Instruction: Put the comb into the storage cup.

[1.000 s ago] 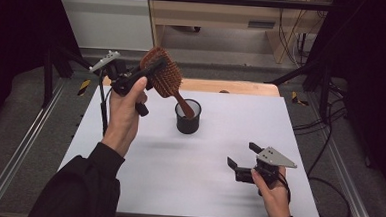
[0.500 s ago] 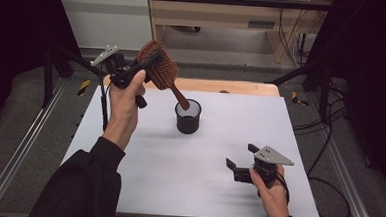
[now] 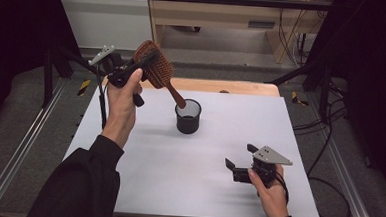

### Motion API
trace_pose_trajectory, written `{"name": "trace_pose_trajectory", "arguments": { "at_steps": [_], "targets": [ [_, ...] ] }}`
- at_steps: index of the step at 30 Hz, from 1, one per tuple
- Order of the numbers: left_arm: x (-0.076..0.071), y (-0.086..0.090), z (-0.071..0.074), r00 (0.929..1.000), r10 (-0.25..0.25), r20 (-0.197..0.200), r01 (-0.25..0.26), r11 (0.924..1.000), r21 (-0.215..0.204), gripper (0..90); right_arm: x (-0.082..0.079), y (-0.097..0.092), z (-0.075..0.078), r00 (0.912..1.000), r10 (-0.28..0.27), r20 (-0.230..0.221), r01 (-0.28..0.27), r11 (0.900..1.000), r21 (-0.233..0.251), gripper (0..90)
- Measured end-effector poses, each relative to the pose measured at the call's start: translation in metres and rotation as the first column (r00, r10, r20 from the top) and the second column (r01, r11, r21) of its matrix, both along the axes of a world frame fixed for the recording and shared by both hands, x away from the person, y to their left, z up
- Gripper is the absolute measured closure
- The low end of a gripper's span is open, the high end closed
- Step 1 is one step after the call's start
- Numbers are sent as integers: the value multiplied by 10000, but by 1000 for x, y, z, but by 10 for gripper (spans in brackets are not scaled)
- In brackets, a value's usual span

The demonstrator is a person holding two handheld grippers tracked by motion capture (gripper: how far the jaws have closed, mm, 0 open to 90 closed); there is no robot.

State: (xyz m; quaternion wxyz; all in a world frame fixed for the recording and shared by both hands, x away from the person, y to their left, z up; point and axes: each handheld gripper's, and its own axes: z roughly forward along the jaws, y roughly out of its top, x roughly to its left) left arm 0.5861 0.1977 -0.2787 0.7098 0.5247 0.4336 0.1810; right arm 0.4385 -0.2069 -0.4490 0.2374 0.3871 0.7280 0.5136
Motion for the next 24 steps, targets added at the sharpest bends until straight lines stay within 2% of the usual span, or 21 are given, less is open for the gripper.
{"name": "trace_pose_trajectory", "arguments": {
  "at_steps": [7, 11, 15, 21, 24],
  "targets": [
    [1, -5, -3, 10000, -55, -28, 55, 10000, 33, 511, 0, 1, 0, 10000, -3, -44, 3, 10000, -25, 48],
    [5, -8, -8, 9995, -134, -282, 124, 9992, -373, 511, 0, 0, 0, 10000, -17, -30, 17, 10000, 8, 48],
    [8, -16, -12, 9997, 2, -241, -1, 10000, 48, 511, 0, 0, 0, 10000, -3, -10, 3, 10000, 41, 48],
    [14, -26, -20, 9996, -57, -283, 73, 9984, 554, 511, 0, -1, 0, 10000, -3, 11, 3, 10000, 82, 47],
    [16, -31, -24, 9995, -75, -296, 96, 9976, 685, 511, 0, -1, 0, 10000, 18, -10, -18, 10000, 90, 47]
  ]
}}
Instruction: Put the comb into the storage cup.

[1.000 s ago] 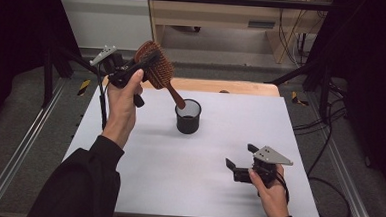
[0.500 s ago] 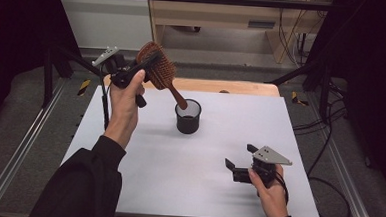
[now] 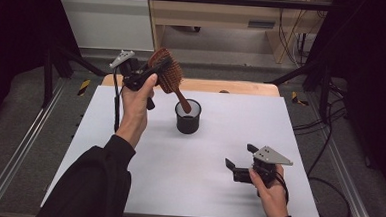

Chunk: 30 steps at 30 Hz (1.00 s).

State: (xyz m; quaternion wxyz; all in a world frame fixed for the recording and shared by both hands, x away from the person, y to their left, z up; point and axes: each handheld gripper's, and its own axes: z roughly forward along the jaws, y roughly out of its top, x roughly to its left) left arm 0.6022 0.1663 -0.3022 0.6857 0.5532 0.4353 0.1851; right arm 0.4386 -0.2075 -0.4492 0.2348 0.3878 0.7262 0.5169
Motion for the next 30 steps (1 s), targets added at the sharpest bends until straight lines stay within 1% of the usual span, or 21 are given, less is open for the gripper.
{"name": "trace_pose_trajectory", "arguments": {
  "at_steps": [5, 8, 11, 14, 16, 18, 20, 22, 23, 25, 26, 28, 30],
  "targets": [
    [2, -8, -4, 10000, -83, -35, 84, 9998, 205, 511, 0, -1, 0, 10000, -1, 24, 1, 10000, 24, 48],
    [3, -11, -7, 9999, -149, -65, 151, 9993, 356, 510, 0, -2, 0, 9999, -121, 43, 121, 9999, 32, 49],
    [4, -14, -10, 9997, -179, -139, 184, 9993, 319, 511, 0, -3, 0, 9999, -138, 18, 137, 9999, 59, 49],
    [5, -16, -14, 9995, -176, -266, 181, 9997, 188, 510, 0, -2, 0, 9999, -118, 37, 118, 9999, 60, 49],
    [6, -18, -16, 9995, -150, -275, 158, 9994, 294, 510, 0, -2, 0, 9999, -119, 41, 119, 9999, 72, 49],
    [6, -20, -17, 9996, -112, -266, 125, 9986, 514, 510, 0, -3, 0, 9999, -163, 45, 162, 9998, 90, 49],
    [7, -20, -19, 9994, -114, -318, 128, 9989, 452, 510, 0, -3, 0, 9999, -165, 30, 165, 9998, 105, 49],
    [7, -20, -20, 9991, -183, -394, 190, 9997, 181, 510, 0, -3, 0, 9999, -168, 27, 167, 9998, 108, 49],
    [7, -20, -20, 9990, -187, -398, 195, 9996, 191, 510, 0, -3, 0, 9999, -163, 31, 162, 9998, 106, 49],
    [6, -21, -20, 9995, -76, -318, 91, 9988, 483, 510, 0, -3, 0, 9999, -164, 37, 164, 9998, 118, 49],
    [7, -21, -20, 9995, -55, -318, 73, 9984, 564, 510, 0, -4, 0, 9998, -171, 39, 170, 9997, 149, 49],
    [7, -21, -22, 9992, -67, -389, 89, 9984, 562, 510, 1, -4, 1, 9998, -188, 37, 187, 9996, 217, 49],
    [6, -22, -24, 9993, -81, -377, 107, 9977, 675, 510, 1, -4, 1, 9998, -194, 32, 193, 9996, 217, 48]
  ]
}}
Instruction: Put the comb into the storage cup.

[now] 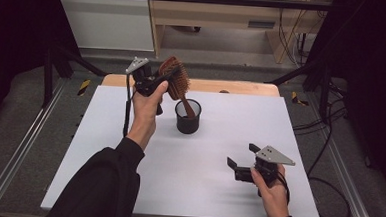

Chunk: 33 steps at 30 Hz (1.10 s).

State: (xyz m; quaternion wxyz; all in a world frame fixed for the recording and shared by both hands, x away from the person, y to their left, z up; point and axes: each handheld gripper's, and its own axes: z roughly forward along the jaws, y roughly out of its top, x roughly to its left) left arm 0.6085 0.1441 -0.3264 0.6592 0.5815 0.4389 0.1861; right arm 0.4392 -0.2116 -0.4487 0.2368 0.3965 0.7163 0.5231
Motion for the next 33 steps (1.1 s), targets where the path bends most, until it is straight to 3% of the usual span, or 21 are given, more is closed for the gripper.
{"name": "trace_pose_trajectory", "arguments": {
  "at_steps": [2, 9, 16, 33],
  "targets": [
    [-1, -1, -2, 10000, -8, 28, 8, 9998, 176, 510, 0, 0, 0, 10000, -2, 5, 2, 10000, 10, 48],
    [-1, -6, -6, 9999, -146, -70, 148, 9997, 214, 509, 0, 0, 0, 10000, -4, -3, 4, 10000, 11, 48],
    [-3, -11, -7, 9997, -248, 63, 243, 9976, 642, 509, 0, 0, 0, 10000, 23, -12, -23, 10000, 1, 48],
    [-3, -18, -13, 9991, -404, 92, 393, 9946, 957, 508, -1, 1, 0, 10000, 64, -70, -64, 10000, -13, 48]
  ]
}}
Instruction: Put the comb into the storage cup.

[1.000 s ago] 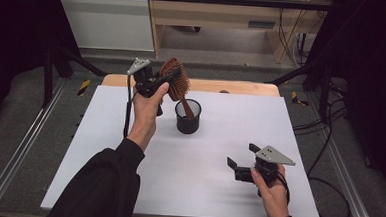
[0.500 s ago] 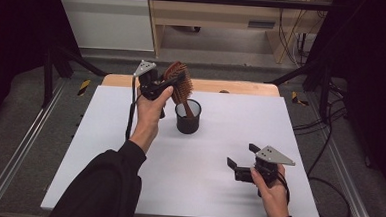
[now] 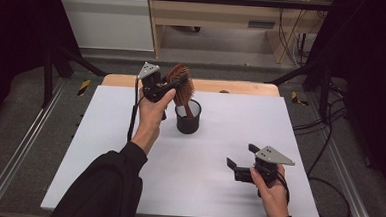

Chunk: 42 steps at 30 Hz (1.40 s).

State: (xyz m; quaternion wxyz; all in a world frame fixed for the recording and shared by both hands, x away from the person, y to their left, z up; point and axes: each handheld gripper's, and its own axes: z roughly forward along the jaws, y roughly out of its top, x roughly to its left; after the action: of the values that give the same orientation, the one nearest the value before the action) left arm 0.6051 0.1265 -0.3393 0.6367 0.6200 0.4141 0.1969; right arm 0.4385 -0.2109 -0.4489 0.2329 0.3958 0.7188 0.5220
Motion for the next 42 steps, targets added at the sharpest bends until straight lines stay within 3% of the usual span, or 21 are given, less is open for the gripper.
{"name": "trace_pose_trajectory", "arguments": {
  "at_steps": [20, 25, 42],
  "targets": [
    [2, -4, -5, 10000, -15, -69, 15, 10000, -36, 506, 0, 0, 0, 10000, 40, -9, -40, 10000, -25, 48],
    [4, -1, -5, 10000, 56, -54, -57, 9997, -240, 506, 0, 0, 0, 10000, 32, -19, -32, 10000, -15, 49],
    [4, -5, -8, 9998, -80, -158, 77, 9998, -192, 505, 0, 1, -1, 9999, 83, -58, -83, 10000, -41, 49]
  ]
}}
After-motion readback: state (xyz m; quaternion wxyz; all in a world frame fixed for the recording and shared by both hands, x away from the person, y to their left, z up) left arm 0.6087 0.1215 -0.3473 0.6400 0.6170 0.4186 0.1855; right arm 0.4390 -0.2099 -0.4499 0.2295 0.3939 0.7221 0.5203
